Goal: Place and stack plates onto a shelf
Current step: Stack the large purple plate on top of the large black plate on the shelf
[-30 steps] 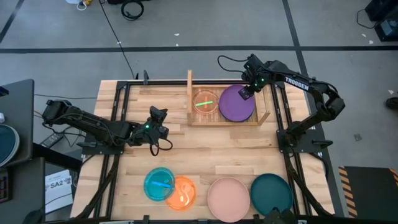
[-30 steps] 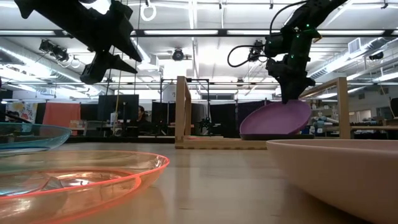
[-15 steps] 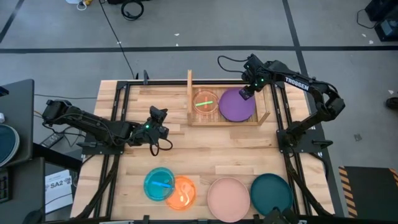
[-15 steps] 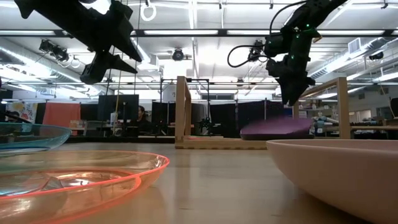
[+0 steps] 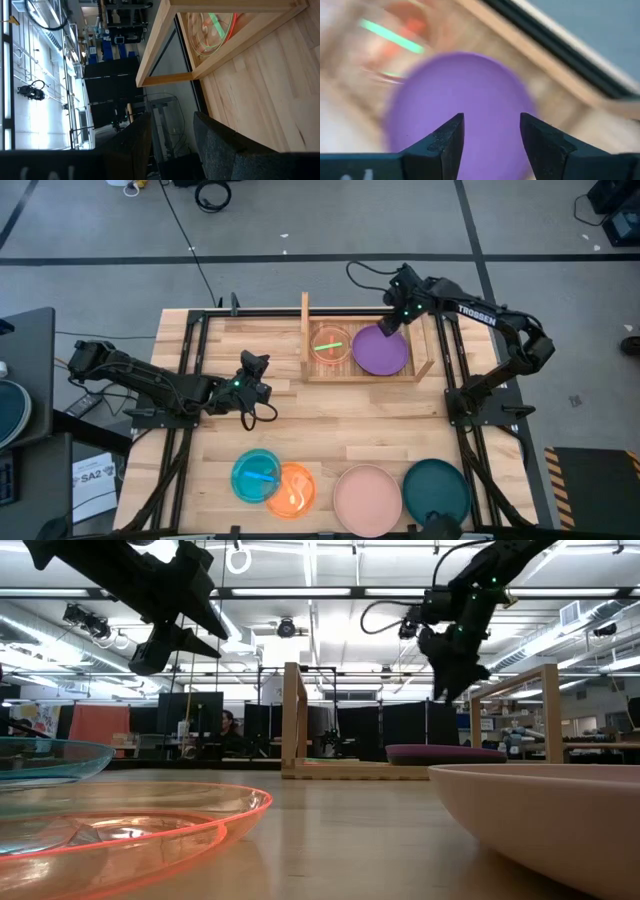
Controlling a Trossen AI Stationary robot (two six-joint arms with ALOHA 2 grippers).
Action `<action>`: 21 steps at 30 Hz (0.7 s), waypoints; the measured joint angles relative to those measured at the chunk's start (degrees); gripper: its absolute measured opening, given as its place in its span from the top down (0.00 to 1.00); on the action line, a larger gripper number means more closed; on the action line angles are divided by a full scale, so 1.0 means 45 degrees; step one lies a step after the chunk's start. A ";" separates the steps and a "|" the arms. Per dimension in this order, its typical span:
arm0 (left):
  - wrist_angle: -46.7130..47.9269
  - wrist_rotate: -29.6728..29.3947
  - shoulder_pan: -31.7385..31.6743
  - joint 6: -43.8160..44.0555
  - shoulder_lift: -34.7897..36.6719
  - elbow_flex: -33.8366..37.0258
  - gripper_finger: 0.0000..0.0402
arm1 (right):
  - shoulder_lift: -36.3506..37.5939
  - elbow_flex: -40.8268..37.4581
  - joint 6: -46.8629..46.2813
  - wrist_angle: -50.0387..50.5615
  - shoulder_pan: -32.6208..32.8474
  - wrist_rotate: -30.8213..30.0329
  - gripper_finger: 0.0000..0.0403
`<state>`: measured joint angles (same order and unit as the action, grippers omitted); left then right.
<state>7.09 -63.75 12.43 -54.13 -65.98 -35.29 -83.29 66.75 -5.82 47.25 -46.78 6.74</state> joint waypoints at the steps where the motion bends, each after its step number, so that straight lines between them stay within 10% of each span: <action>1: 0.0000 0.0000 0.0002 0.0000 -0.0002 -0.0004 0.62 | 0.0000 -0.0002 -0.0241 -0.0269 0.0140 0.0575 0.51; 6: 0.0001 0.0001 0.0000 0.0008 -0.0001 -0.0002 0.62 | 0.0000 -0.0001 -0.0790 -0.1346 0.1464 0.2165 0.52; 21: 0.0001 0.0000 0.0004 0.0010 -0.0004 0.0000 0.62 | 0.0000 -0.0161 -0.0816 -0.2513 0.6318 0.0505 0.52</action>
<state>7.10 -63.75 12.45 -54.08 -65.99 -35.29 -83.29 66.03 -9.50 35.94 -18.35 9.01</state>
